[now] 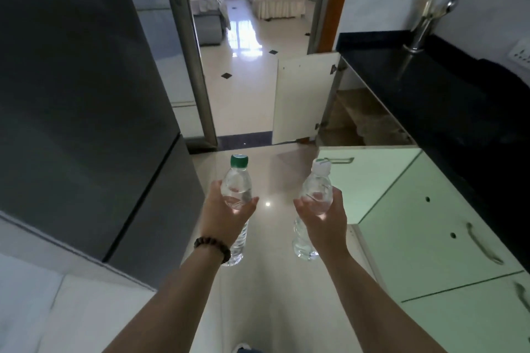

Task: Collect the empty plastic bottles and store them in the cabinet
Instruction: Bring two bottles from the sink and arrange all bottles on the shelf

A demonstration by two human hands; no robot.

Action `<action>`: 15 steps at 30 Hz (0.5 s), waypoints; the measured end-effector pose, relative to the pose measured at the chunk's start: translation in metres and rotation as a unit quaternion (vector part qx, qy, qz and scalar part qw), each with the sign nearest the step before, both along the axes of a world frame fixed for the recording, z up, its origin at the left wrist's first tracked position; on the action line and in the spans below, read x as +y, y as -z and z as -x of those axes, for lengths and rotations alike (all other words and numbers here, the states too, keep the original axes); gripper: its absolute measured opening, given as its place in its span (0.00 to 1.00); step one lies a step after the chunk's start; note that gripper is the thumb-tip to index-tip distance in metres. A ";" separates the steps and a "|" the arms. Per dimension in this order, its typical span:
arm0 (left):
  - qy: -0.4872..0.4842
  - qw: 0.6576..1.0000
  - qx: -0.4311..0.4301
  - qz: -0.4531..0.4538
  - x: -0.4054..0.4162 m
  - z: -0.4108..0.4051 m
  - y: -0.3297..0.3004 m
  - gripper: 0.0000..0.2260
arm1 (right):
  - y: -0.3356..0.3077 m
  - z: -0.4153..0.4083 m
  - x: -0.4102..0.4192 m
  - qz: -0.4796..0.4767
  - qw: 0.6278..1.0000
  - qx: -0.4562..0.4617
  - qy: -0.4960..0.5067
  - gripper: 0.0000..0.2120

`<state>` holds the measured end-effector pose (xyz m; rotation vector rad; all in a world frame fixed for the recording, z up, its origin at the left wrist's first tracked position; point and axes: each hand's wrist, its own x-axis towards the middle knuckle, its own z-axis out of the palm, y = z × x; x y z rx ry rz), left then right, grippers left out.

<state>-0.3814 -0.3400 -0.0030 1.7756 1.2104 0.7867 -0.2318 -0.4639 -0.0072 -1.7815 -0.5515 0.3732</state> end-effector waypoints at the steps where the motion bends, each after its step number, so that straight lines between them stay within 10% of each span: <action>1: 0.005 1.000 -0.002 -0.001 0.018 -0.009 -0.002 0.22 | -0.003 -0.006 0.017 -0.004 1.000 -0.004 0.000 0.32; 15: 0.102 0.994 -0.001 -0.028 0.254 -0.205 0.012 0.24 | 0.021 -0.167 0.245 -0.016 0.998 0.033 0.059 0.26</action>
